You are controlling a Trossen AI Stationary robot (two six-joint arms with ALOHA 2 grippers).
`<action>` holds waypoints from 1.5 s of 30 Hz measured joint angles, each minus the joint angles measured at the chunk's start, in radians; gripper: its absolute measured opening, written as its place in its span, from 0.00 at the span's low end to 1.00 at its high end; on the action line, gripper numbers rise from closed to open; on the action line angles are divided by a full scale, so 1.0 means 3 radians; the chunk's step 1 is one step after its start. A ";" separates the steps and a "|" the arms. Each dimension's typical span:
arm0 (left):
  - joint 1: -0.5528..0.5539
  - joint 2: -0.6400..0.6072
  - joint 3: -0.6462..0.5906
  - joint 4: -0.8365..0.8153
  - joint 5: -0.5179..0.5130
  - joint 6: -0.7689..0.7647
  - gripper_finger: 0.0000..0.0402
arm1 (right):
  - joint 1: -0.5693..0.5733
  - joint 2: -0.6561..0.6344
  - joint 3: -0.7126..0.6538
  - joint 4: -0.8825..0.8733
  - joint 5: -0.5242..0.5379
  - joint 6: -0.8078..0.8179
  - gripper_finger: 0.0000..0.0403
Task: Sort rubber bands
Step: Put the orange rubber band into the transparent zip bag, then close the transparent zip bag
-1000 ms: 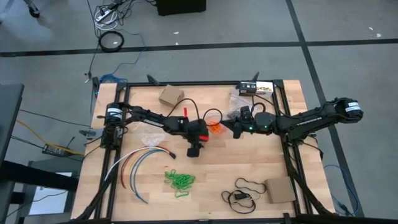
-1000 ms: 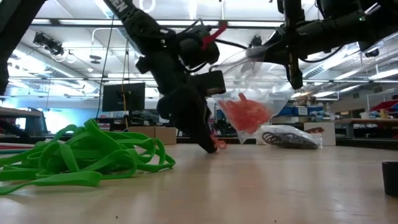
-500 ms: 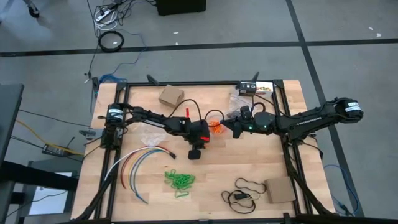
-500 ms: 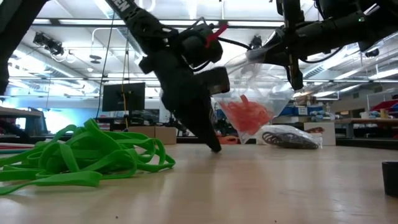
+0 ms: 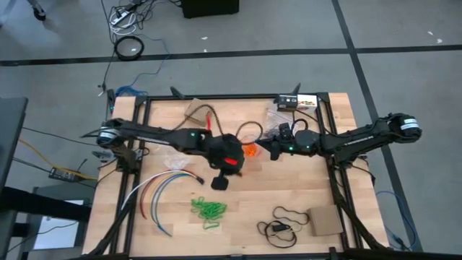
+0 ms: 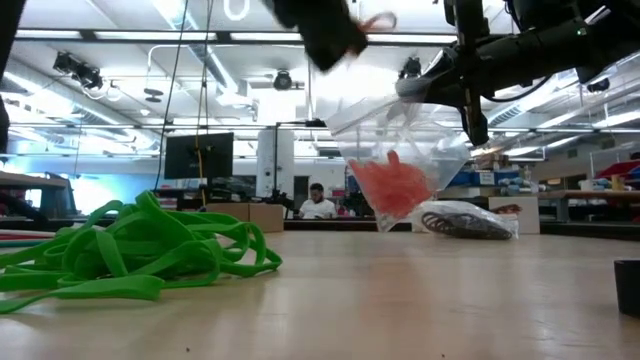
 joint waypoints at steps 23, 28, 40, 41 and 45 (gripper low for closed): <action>0.0595 0.0098 0.0146 -0.0068 -0.0234 0.0381 0.36 | 0.0022 0.0000 0.0000 0.0087 0.0004 -0.0039 0.01; 0.0592 0.0097 0.0146 -0.0138 -0.0344 0.0298 0.50 | 0.0022 -0.0001 0.0000 0.0092 0.0003 -0.0052 0.01; 0.0687 -0.0386 0.0299 -0.0920 -0.1121 0.0403 0.50 | 0.0023 0.0000 0.0000 0.0230 -0.0038 0.0008 0.01; 0.0715 -0.0465 0.0253 -0.0920 -0.1123 0.0402 0.49 | 0.0023 0.0000 0.0000 0.0272 -0.0044 0.0019 0.01; 0.0814 -0.0815 -0.0139 -0.0735 -0.1109 0.0378 0.46 | 0.0023 0.0000 0.0000 0.0513 -0.0062 0.0099 0.01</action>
